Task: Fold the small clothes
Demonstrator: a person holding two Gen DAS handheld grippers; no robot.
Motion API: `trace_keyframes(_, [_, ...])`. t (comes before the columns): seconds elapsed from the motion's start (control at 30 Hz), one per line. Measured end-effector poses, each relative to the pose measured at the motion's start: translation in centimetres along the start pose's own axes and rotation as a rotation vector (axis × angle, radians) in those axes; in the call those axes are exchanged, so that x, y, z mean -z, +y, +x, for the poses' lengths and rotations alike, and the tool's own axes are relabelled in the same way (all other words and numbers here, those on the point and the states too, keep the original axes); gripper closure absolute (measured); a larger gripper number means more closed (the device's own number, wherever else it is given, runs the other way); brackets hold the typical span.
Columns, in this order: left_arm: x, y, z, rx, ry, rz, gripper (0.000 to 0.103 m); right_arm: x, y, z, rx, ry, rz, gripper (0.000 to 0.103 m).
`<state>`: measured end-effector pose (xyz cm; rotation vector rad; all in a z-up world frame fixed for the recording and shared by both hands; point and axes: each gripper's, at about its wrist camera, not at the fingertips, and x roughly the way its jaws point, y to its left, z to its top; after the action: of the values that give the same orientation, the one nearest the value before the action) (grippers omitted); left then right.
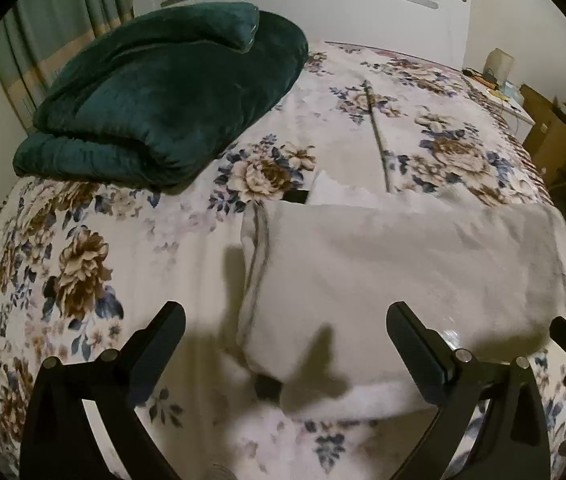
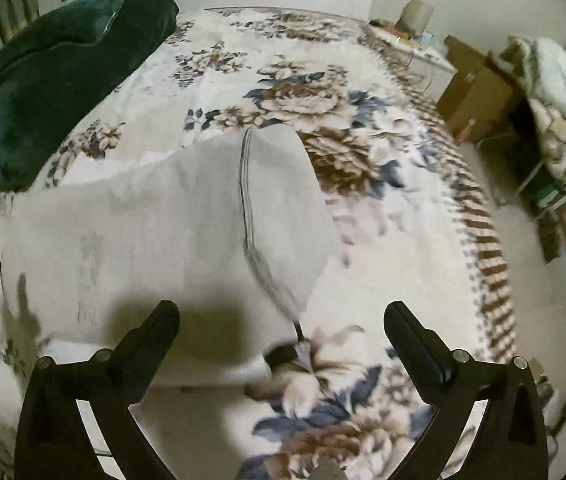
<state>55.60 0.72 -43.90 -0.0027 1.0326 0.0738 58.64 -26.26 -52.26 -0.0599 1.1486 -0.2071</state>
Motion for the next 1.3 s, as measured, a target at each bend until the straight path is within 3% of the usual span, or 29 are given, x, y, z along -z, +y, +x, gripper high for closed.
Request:
trace_keyframes(0.17, [0.8, -1.1, -4.0, 0.011, -0.014, 0.020, 0.000, 1.8, -1.0, -5.3, 0.056, -0.065, 0.010, 0.000])
trace_keyframes(0.37, [1.7, -1.9, -11.0, 0.036, -0.044, 0.023, 0.000, 3.5, -2.3, -12.8, 0.060, -0.105, 0.021, 0.000])
trace_keyframes(0.93, [5.2, -2.1, -37.7, 0.051, -0.231, 0.032, 0.000, 12.0, -8.2, -44.0, 0.027, -0.325, 0.062, 0.000])
trace_keyframes(1.13, [6.3, -0.8, -44.2, 0.040, -0.298, 0.020, 0.000, 15.0, -10.2, -51.9, 0.011, -0.388, 0.078, 0.000])
trace_keyframes(1.3, [7.7, -0.1, -47.5, 0.047, -0.302, 0.017, 0.000, 17.0, -11.0, -57.2, -0.002, -0.436, 0.079, 0.000])
